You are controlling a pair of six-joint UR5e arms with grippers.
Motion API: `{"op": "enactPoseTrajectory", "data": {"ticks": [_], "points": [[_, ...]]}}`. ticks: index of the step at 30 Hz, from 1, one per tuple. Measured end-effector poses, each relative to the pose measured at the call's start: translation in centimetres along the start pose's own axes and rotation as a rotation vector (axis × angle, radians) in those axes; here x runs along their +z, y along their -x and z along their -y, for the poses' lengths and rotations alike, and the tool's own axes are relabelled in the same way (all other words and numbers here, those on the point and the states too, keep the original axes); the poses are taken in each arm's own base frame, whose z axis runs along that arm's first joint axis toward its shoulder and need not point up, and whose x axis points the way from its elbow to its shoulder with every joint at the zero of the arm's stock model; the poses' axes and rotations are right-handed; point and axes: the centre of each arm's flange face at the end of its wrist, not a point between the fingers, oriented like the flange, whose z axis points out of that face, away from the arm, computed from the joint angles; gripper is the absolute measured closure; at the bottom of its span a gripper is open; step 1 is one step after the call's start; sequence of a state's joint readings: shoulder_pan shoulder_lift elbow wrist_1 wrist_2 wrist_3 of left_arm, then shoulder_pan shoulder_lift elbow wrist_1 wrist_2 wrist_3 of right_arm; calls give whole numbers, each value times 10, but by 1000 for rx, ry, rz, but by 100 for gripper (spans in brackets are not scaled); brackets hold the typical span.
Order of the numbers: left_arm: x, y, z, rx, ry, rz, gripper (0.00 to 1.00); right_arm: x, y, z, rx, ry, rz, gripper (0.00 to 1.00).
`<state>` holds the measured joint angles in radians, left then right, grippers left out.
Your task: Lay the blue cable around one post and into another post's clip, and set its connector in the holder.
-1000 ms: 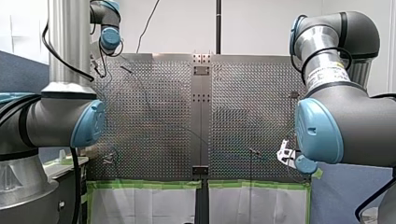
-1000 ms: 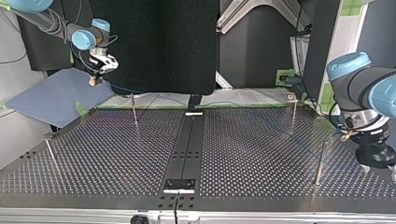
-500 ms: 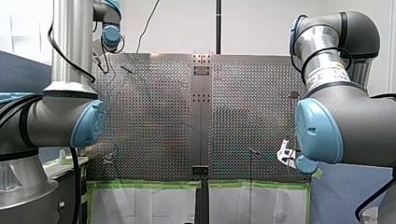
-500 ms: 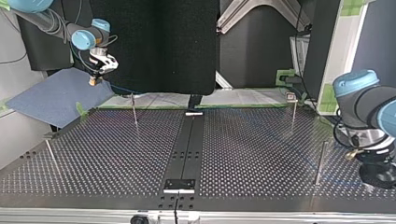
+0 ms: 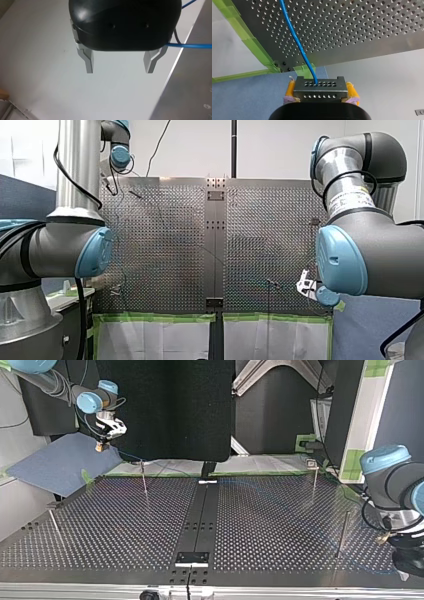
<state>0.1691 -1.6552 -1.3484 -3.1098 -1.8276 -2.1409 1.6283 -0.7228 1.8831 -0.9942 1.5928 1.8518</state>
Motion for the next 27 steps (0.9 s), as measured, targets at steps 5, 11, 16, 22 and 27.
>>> {"op": "enactPoseTrajectory", "data": {"ticks": [5, 11, 16, 22, 27], "points": [[-2, -14, -10, 9, 5, -14, 0, 0, 0, 0, 0, 0, 0, 100], [-3, -32, -21, 20, -7, -27, 0, 0, 0, 0, -3, 0, 0, 100], [0, -57, -37, 16, -7, -50, 0, 0, 0, 0, -5, 0, 0, 100], [-1, -79, -52, -2, -26, -75, 0, 0, 0, 0, -6, 0, 0, 100], [0, -91, -68, -31, -36, -88, 0, 0, 0, 0, -7, 0, 0, 100]]}}
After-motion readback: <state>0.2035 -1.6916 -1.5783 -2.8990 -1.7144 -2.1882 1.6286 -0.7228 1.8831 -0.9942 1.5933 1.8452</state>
